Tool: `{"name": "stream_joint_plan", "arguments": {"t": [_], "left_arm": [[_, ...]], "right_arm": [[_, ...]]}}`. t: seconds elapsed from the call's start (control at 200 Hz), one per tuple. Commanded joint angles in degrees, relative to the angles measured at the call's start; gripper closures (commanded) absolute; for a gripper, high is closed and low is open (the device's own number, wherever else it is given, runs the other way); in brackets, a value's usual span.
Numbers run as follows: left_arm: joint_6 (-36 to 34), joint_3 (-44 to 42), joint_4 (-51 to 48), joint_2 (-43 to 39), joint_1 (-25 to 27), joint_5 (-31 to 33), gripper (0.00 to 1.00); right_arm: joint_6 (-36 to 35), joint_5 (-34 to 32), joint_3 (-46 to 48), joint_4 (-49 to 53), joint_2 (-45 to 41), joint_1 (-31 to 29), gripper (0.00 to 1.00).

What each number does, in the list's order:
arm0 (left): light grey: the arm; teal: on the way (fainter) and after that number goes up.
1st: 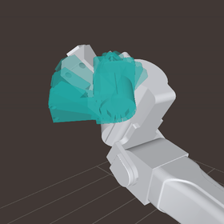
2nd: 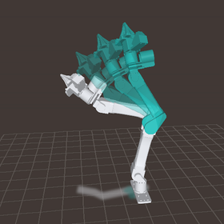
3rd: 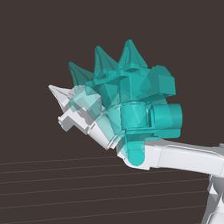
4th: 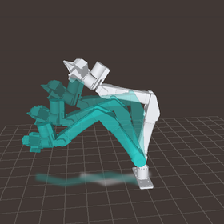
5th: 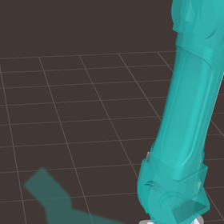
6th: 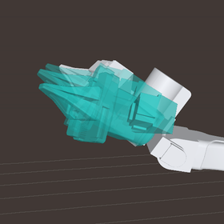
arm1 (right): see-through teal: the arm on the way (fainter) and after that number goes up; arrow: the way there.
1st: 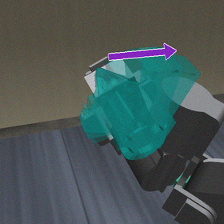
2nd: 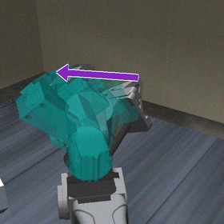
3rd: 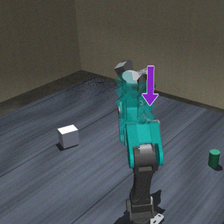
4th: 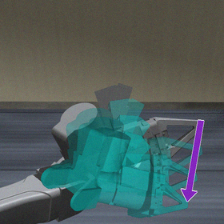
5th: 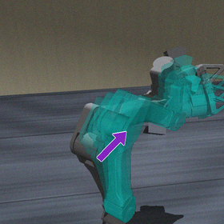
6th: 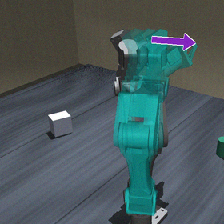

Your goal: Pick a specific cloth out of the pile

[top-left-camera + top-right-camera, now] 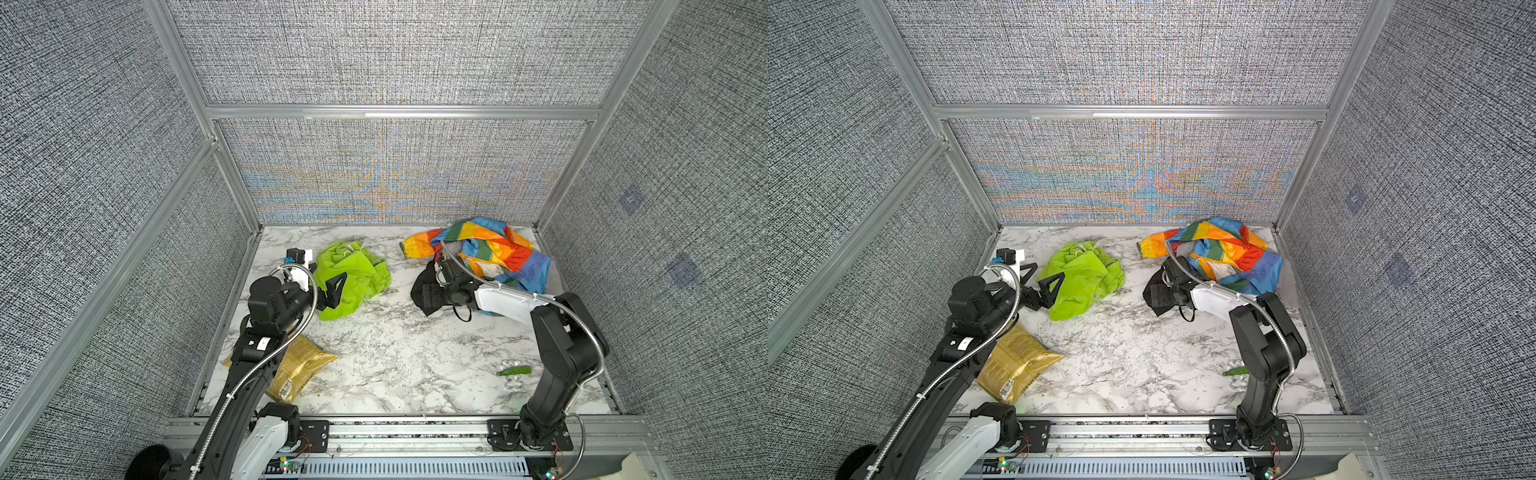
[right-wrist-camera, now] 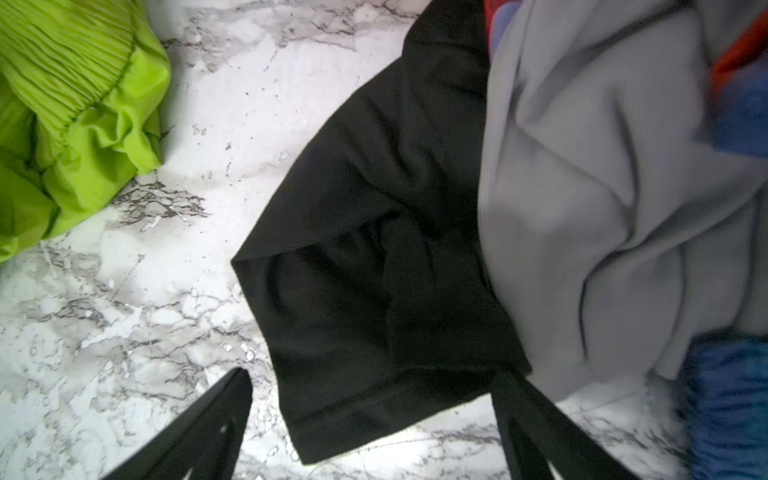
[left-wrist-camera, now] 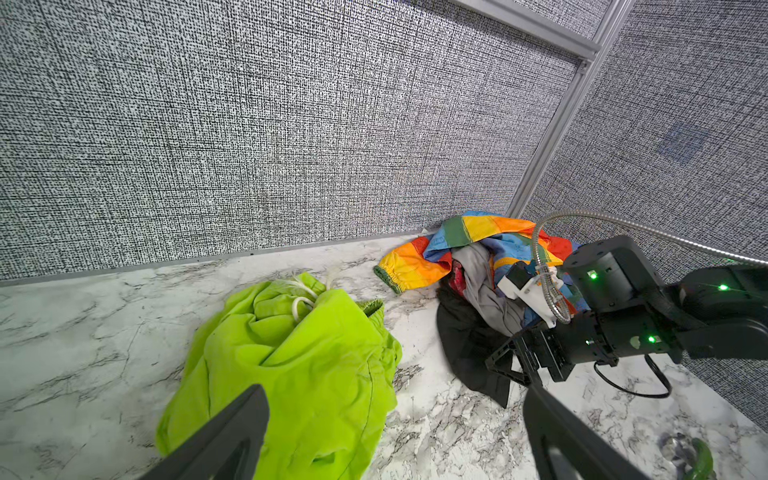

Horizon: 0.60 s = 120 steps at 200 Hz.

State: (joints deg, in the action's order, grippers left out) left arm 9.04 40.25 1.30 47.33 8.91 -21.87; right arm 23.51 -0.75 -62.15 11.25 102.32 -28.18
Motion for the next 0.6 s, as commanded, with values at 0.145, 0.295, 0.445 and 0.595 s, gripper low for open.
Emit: {"name": "stream_joint_plan", "arguments": {"t": [0.145, 0.295, 0.445, 0.595], "left_arm": [[0.0, 0.0, 1.1, -0.4, 0.0, -0.4, 0.01], [0.4, 0.0, 0.6, -0.3, 0.0, 1.5, 0.01], [2.5, 0.0, 0.0, -0.4, 0.0, 4.5, 0.01], [6.5, -1.3, -2.5, 0.3, 0.0, 11.4, 0.01]], "right_arm": [[-4.2, 1.6, 2.8, -2.9, -5.7, -1.6, 0.10], [-6.5, -0.1, 5.5, -3.3, -12.2, -1.6, 0.08], [-9.3, -0.9, 8.7, -2.6, -20.5, -1.0, 0.02], [-10.4, -0.9, 13.3, -2.3, -29.4, 1.1, 0.01]]}}
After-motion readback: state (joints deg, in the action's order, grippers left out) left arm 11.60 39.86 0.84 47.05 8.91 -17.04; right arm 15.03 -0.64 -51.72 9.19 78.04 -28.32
